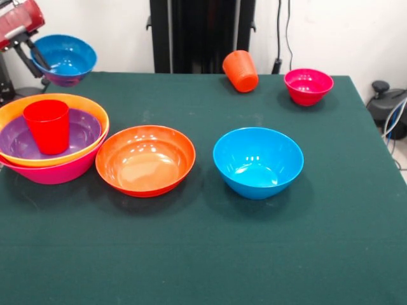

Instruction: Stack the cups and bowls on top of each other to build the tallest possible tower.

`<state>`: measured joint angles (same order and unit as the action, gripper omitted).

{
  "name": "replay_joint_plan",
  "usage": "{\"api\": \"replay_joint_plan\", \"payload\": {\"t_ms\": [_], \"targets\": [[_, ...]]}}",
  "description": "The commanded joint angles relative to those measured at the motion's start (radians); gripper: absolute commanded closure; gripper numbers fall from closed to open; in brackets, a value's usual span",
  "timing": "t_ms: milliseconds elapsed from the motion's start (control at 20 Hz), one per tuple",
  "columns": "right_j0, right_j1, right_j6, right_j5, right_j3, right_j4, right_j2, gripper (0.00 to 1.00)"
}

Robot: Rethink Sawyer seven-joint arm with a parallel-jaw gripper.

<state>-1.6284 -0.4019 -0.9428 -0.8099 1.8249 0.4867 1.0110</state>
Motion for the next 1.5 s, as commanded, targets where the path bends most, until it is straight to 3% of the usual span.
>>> {"api": "replay_joint_plan", "payload": {"t_ms": [50, 800, 1250, 1500], "targets": [[0.047, 0.126, 0.262, -0.098, -0.01, -0.008, 0.072, 1.0], [0.132, 0.278, 0.449, -0.327, -0.276, 0.021, 0.078, 1.0], [0.161, 0.295, 0.51, -0.415, -0.35, 0.032, 0.091, 1.0], [0.187, 0.265, 0.535, -0.477, -0.396, 0.03, 0.09, 1.0]]}}
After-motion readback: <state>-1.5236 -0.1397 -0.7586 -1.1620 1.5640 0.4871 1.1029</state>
